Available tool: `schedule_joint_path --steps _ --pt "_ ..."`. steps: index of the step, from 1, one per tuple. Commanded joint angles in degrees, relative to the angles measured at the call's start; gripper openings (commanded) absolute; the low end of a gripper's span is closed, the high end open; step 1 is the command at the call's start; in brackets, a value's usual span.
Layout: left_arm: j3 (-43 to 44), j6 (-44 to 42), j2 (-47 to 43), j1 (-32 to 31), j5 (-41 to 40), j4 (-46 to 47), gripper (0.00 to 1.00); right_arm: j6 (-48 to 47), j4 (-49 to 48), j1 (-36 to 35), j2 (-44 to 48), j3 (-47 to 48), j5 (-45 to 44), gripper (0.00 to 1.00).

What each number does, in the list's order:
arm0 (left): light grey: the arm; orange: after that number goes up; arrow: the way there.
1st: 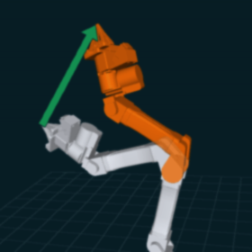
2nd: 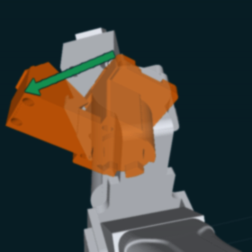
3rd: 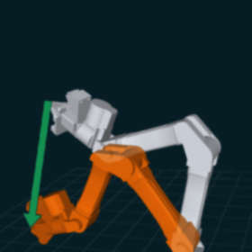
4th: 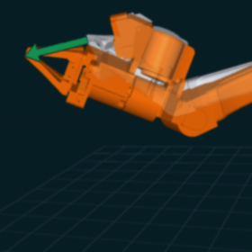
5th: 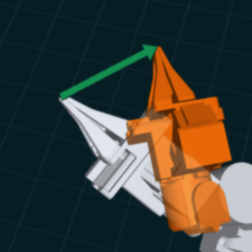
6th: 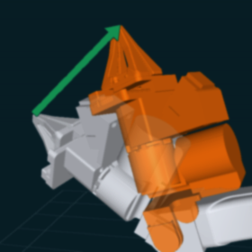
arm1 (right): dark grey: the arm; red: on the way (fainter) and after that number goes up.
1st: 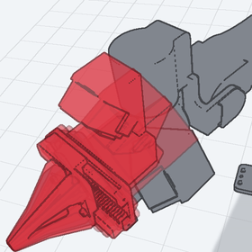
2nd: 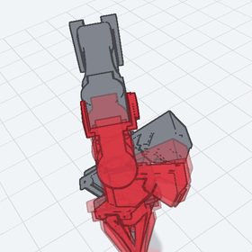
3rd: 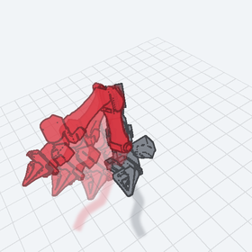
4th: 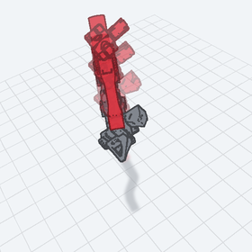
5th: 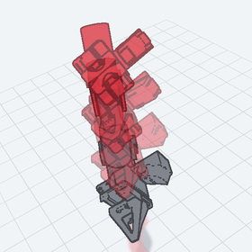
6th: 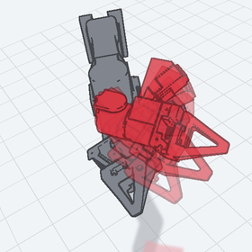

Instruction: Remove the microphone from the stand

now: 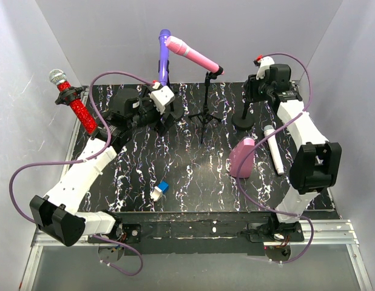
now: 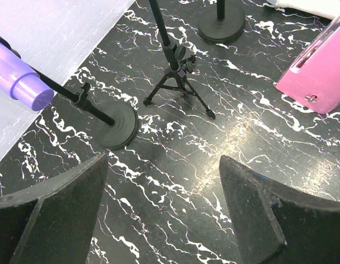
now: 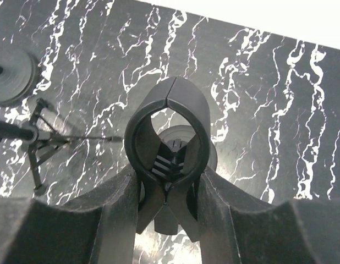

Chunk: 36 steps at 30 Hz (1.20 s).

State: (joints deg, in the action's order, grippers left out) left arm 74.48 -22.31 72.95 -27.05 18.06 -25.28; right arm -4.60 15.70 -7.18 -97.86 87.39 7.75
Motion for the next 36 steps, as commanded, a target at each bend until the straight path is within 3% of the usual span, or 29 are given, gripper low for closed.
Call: schedule_joint_path --steps 1,4,7,10,14,23,30,36 --pt "-0.1 0.6 -2.0 0.6 0.8 -0.1 0.82 -1.7 -7.7 0.1 -2.6 7.0 -4.0 0.09" --pt "-0.2 0.4 -2.3 0.7 0.7 -0.3 0.82 -1.9 -7.4 0.6 -4.1 9.3 -4.2 0.14" --pt "-0.5 0.3 -2.4 0.7 1.0 -0.5 0.82 -1.0 -5.2 1.2 -4.5 10.9 -3.2 0.49" --pt "-0.3 0.2 -2.2 0.8 1.2 -0.8 0.82 -0.2 -3.4 2.0 -2.5 11.0 -0.9 0.65" --pt "0.4 0.4 -1.5 0.9 1.7 -0.7 0.86 -1.1 -0.1 3.8 1.7 9.6 7.4 0.76" --pt "2.3 2.0 0.3 1.2 5.6 0.2 0.89 -5.0 -1.3 5.9 9.4 7.3 38.6 0.78" --pt "15.2 10.9 7.4 1.2 4.3 5.2 0.88 -4.8 -0.4 4.5 1.7 19.5 47.6 0.77" --pt "29.5 29.7 16.5 1.0 -2.9 9.1 0.88 -6.3 1.6 2.0 -2.2 24.2 49.7 0.77"
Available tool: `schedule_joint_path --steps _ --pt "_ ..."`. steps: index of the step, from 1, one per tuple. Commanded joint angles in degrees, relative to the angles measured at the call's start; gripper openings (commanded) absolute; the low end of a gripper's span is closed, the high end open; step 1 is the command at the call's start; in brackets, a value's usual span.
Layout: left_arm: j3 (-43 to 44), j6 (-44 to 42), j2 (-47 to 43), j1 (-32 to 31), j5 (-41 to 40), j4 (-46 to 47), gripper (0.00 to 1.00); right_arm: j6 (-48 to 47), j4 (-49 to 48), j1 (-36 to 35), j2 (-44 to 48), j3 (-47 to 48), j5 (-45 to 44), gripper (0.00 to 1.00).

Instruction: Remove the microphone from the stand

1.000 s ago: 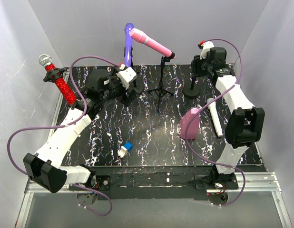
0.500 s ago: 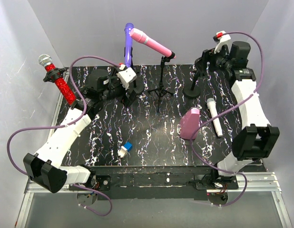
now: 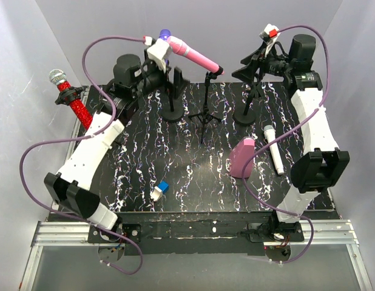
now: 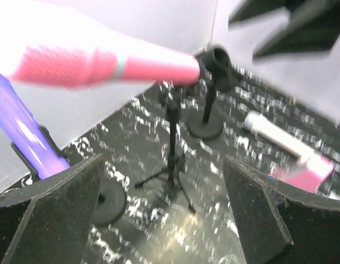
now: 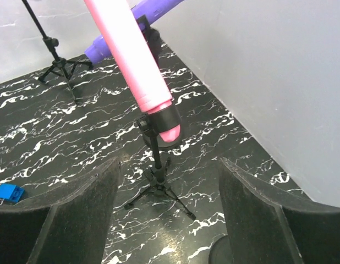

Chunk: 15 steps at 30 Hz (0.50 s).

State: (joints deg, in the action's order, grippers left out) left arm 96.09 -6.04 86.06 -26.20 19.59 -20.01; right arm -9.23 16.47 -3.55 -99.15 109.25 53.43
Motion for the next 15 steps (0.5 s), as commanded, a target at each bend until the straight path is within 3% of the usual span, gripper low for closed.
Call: schedule_joint_path --steps 1,8,15 --pt "9.4 15.9 4.8 0.2 -5.4 4.4 0.87 -2.7 0.9 -2.3 -0.8 2.3 3.7 0.77" --pt "13.5 26.2 9.8 0.2 -10.4 9.2 0.86 -16.3 5.7 -9.7 -1.4 4.4 -8.1 0.78" --pt "11.1 34.4 11.8 -0.3 -14.0 15.9 0.80 -15.9 5.8 -13.4 -2.4 4.8 -15.0 0.77"
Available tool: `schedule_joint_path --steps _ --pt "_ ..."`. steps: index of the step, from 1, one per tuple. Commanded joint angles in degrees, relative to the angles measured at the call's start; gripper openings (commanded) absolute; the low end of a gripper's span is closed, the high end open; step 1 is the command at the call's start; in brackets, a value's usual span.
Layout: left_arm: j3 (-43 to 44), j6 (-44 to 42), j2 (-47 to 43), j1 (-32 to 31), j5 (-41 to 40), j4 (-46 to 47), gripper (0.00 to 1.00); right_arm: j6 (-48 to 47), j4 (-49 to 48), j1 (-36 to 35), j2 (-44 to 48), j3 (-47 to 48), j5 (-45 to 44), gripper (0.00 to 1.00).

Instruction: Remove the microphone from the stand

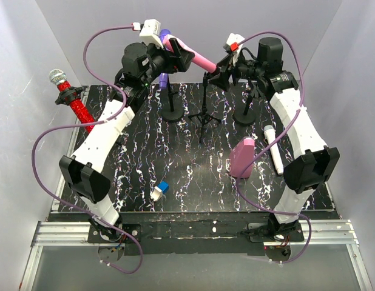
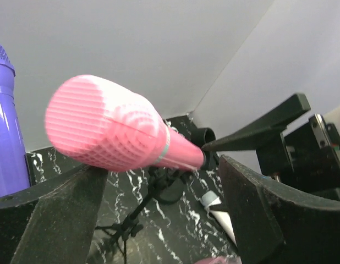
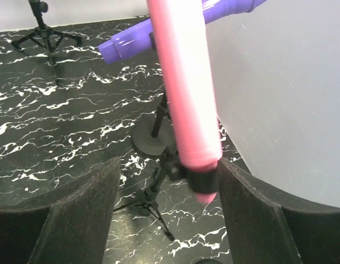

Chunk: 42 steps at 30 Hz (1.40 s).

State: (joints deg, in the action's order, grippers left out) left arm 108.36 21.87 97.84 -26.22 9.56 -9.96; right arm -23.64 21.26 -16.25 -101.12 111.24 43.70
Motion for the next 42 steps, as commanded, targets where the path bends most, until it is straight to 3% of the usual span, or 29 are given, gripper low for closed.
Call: schedule_joint_path --steps 1,8,14,19,27,34,39,40,42 --pt "-1.2 6.8 0.2 -0.3 -4.5 6.8 0.78 -1.2 0.2 -0.9 -0.6 2.6 -6.2 0.76" --pt "0.6 6.4 3.2 -0.5 -6.6 9.3 0.65 0.2 -1.3 -1.2 -3.3 3.5 -9.9 0.71" --pt "1.4 6.2 4.7 -0.6 -7.0 9.3 0.47 1.1 -0.8 -1.6 -3.7 3.1 -9.3 0.57" --pt "3.9 6.6 5.7 -0.6 -2.2 9.6 0.03 1.3 0.4 -1.6 -2.9 1.3 -8.0 0.36" --pt "14.7 8.4 10.8 1.8 -4.6 5.7 0.00 1.1 1.3 -1.6 -2.2 -0.9 -7.4 0.03" --pt "31.5 4.1 16.0 7.7 -4.4 3.1 0.00 1.8 0.6 -1.3 -1.6 -2.8 -7.8 0.01" --pt "32.4 3.3 14.1 10.7 -0.7 2.7 0.00 3.4 -0.7 -1.4 -1.3 -3.4 -7.8 0.01" --pt "31.7 3.3 13.3 11.1 0.4 2.7 0.00 3.9 -1.0 -1.4 -1.2 -3.6 -7.8 0.04" --pt "29.9 3.1 11.0 11.5 2.8 2.7 0.00 4.8 -1.5 -1.3 -0.9 -3.6 -8.1 0.31"
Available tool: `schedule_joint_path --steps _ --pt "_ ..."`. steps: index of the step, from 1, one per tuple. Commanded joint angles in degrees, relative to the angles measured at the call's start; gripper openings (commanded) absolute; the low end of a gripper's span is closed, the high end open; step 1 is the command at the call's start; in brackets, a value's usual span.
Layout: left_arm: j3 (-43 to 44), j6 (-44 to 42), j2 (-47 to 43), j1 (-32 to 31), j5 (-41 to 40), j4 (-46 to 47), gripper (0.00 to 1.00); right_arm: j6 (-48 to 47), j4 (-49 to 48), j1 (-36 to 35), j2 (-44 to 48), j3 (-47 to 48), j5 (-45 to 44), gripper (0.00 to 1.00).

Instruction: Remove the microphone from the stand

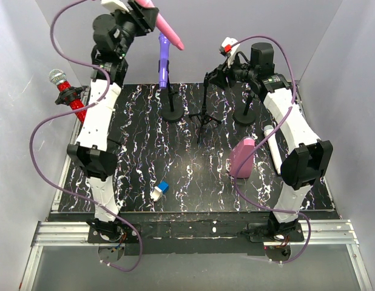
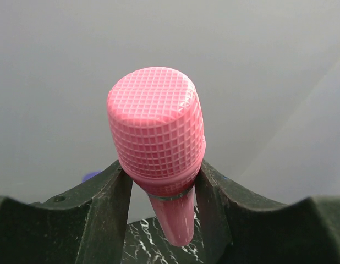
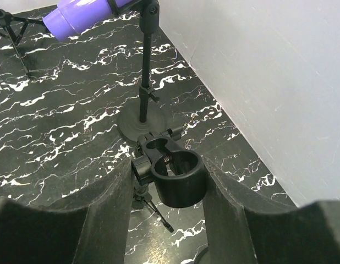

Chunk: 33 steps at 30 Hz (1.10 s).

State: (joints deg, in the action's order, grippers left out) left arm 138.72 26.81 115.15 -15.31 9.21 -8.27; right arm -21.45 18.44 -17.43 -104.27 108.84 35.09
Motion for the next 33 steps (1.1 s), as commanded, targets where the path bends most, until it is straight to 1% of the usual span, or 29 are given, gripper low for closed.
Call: schedule_joint_path --steps 1,4,6,7,12,14,16,18,20,22,27,29,33 --pt "-1.4 -2.2 -7.5 0.5 4.4 1.1 0.00 3.1 0.9 -0.2 2.6 -1.3 0.5 0.42" --pt "-5.0 -3.2 -11.1 0.6 8.4 0.5 0.00 5.1 -0.6 -0.1 4.2 -1.6 -1.0 0.66" --pt "-7.8 -4.3 -13.3 0.6 10.9 -0.1 0.00 7.7 -2.0 -0.1 5.4 -1.5 -3.7 0.74" --pt "-8.8 -5.1 -14.3 0.6 12.2 -0.6 0.00 8.1 -1.8 -0.1 6.2 -1.2 -4.6 0.76" --pt "-15.6 -8.2 -18.8 0.5 18.3 -2.0 0.00 8.4 -0.9 -0.1 9.3 -1.1 -5.5 0.78" --pt "-18.6 -9.1 -20.2 0.6 20.5 -2.8 0.00 9.3 -0.5 -0.1 10.2 -0.8 -4.3 0.78" --pt "-22.2 -10.5 -21.8 0.4 23.0 -3.2 0.00 9.8 -0.2 -0.1 11.3 -0.5 0.3 0.77" --pt "-25.4 -12.1 -23.2 -0.2 24.0 -3.2 0.00 11.5 -1.1 -0.3 12.2 -1.3 6.8 0.76" --pt "-28.0 -13.7 -24.2 -0.3 24.6 -3.4 0.00 15.4 -2.1 -1.0 12.3 -1.4 10.5 0.75" --pt "-30.3 -15.6 -24.9 -0.4 25.3 -3.6 0.00 17.9 -2.4 -2.6 12.1 -1.1 12.3 0.74" --pt "-31.8 -16.4 -25.1 -0.8 27.3 -4.4 0.00 21.1 -6.0 -8.3 11.2 -1.7 12.6 0.75" --pt "-31.8 -16.4 -24.9 -1.2 28.1 -4.6 0.00 24.2 -7.4 -9.7 9.7 -0.6 12.4 0.75" --pt "-30.5 -15.8 -24.3 -2.1 30.2 -5.8 0.00 25.3 -9.0 -12.0 7.2 1.5 9.8 0.76"
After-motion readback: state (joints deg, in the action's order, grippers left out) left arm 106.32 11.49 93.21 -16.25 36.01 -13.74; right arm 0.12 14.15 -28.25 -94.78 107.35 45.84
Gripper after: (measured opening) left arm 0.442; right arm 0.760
